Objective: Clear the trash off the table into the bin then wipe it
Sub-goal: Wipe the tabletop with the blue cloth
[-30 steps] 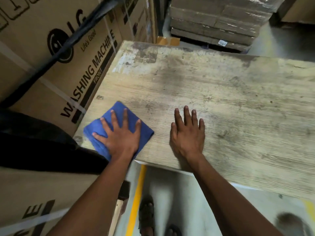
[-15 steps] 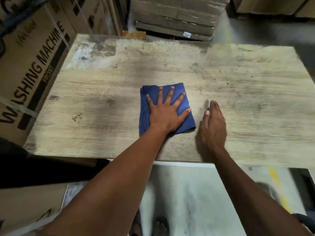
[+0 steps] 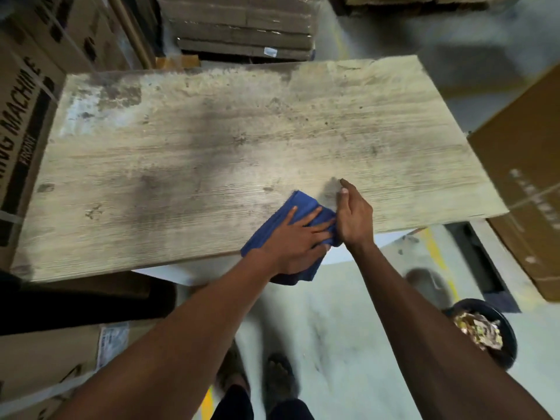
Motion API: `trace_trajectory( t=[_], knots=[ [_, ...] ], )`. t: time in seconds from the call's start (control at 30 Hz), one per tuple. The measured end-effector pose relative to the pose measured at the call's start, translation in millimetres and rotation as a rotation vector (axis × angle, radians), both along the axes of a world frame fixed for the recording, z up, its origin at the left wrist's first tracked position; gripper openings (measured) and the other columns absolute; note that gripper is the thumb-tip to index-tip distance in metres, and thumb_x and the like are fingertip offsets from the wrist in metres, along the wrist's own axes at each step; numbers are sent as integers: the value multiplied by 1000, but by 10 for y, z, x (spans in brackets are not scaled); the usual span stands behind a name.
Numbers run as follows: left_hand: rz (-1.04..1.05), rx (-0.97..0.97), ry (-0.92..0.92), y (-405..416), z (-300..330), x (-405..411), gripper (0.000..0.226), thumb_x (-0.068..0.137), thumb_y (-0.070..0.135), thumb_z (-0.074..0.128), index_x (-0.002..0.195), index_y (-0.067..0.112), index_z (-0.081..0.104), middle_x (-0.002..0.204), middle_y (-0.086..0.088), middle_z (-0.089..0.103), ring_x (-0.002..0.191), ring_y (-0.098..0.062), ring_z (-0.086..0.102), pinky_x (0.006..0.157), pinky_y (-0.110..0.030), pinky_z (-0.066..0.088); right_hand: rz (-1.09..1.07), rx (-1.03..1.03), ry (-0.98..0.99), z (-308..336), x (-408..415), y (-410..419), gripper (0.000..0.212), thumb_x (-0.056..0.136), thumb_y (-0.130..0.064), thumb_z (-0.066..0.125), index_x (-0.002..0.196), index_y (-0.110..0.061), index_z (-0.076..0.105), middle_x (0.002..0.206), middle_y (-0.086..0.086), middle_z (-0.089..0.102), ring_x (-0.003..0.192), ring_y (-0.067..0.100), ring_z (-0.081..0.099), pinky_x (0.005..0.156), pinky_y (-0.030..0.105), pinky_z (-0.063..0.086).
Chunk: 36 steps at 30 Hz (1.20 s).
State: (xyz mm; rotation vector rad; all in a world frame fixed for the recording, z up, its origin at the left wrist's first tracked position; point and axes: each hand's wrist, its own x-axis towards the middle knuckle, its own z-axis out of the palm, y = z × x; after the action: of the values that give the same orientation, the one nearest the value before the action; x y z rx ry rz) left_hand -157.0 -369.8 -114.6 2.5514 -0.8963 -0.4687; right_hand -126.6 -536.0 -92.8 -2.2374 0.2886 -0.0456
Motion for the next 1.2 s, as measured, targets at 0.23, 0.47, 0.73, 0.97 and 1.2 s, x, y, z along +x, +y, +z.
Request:
trace_trajectory(
  t=[0.23,0.47,0.73,0.97,1.2],
  knots=[
    [275,-338,779,-203,600,-218,35,105,38,51,120,17,75,122,3,75,117,-21,64,115,-41,38,99,196,349,410,-386,-174,47,112,-50,38,124,-23,75,126,10,77,120,29,70,111,38,49],
    [631,-924,1376,-76,1282,-272,47,102,30,62,138,1,66,140,-24,67,129,-39,66,120,-48,45,354,572,661,1330,-688,-494,75,99,-85,35,131,-31,75,128,-3,78,122,16,72,102,39,54],
    [665,-1053,1284,-335,2145,-369,49,106,44,53,118,4,79,121,-20,76,109,-33,74,101,-41,56,422,420,461,2111,-777,-948,29,104,-14,71,132,-11,73,128,17,77,125,35,71,107,59,56],
    [511,-600,804,-602,2851,-425,49,91,57,80,128,27,68,127,1,76,112,-19,72,99,-38,55,232,383,383,2766,-949,-1336,12,102,-10,66,109,-7,75,81,3,72,73,17,67,56,26,52],
    [442,-470,401,-1125,3200,-553,60,71,59,93,109,27,59,111,6,70,102,-14,69,87,-38,60,68,368,301,3270,-1114,-1528,20,102,-18,69,108,-2,78,86,10,72,74,20,67,55,27,55]
  ],
)
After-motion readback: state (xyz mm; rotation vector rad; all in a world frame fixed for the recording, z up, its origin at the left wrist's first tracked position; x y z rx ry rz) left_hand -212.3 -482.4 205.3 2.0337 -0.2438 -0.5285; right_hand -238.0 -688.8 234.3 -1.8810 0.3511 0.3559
